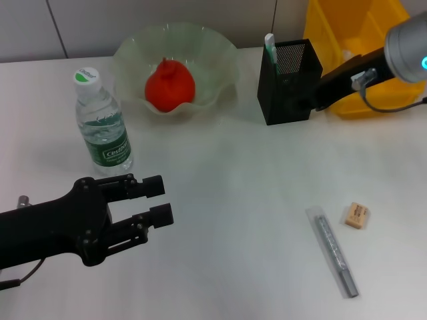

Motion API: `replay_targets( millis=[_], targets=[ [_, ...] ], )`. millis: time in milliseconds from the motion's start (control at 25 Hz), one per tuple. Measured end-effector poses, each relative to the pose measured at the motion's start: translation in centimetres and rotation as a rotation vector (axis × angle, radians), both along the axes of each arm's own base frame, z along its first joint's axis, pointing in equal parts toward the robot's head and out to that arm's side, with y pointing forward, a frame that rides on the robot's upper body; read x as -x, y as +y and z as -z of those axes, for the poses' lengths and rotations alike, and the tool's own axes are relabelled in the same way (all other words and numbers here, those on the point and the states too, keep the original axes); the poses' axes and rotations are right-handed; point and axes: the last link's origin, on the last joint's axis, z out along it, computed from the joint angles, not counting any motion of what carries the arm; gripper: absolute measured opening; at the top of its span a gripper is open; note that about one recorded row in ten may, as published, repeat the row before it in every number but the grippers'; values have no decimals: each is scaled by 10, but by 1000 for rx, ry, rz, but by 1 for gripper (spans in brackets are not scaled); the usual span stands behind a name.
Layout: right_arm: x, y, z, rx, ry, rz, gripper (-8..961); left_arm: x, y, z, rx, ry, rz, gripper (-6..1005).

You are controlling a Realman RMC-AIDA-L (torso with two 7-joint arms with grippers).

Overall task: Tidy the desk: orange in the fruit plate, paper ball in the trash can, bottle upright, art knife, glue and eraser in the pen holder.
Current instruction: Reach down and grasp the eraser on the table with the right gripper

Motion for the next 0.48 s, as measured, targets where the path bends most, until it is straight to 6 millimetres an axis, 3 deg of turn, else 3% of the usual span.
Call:
replay_targets(
  millis=[240,480],
  targets=[
    [6,-9,-5,38,-111,63,411,0,0,0,0,1,0,483],
    [1,-19,2,92,-198,124,412,0,1,0,-2,2,2,483]
  ],
)
